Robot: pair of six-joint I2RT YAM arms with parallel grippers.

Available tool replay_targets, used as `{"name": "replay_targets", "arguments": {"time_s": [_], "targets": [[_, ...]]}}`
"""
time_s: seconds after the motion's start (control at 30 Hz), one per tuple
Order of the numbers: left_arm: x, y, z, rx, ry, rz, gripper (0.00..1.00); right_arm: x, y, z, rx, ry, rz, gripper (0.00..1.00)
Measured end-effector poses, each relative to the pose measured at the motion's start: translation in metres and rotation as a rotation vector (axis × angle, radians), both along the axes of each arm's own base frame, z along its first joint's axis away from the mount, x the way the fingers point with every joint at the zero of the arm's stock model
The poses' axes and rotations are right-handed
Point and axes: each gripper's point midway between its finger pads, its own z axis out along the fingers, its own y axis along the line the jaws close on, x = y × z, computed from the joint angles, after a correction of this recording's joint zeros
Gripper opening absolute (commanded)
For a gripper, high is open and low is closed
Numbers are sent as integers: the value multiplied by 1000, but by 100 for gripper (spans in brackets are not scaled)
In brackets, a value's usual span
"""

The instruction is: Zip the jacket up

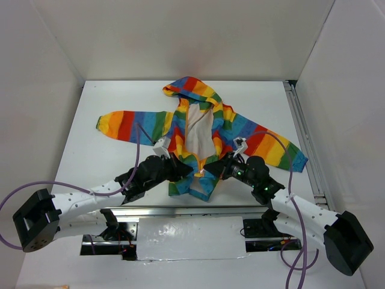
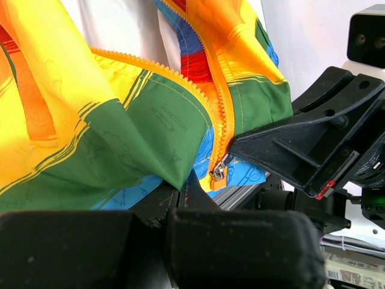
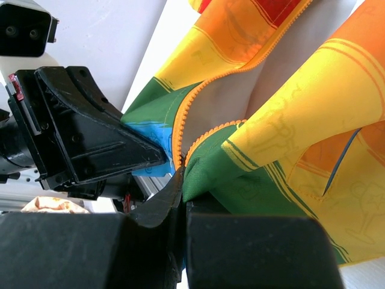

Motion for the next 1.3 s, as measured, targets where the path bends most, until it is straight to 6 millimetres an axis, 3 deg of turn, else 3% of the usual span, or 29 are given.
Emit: {"name": "replay_targets", "arguments": {"time_s": [0.33,0.7,0.73,0.77,0.87,1.0,1.17,1.27,1.3], "targets": [[-5,-1,-2,-1,35,-12,0,-1,3,4,9,-15,5,0],[-16,-6,16,-23,68,-67,1,2,5,18,36,-90,-4,0],[-17,-6,16,-21,73,-68,7,2,5,18,34,-94,-3,0],[-17,-6,16,-18,79,-70,22,2,5,18,31,-98,-1,0],[-17,-4,15,-17,92,-74,41,0,7,18,27,-104,8,0],[-16,-3,16,-26,101,-90,55,-4,10,18,27,-105,26,0],[-17,-4,18,-40,109,-110,53,-9,12,21,36,-114,40,0],[-17,-5,21,-56,108,-125,46,-9,12,26,48,-124,33,0],[-17,-6,22,-63,106,-135,39,-9,11,27,52,-124,30,0]]}}
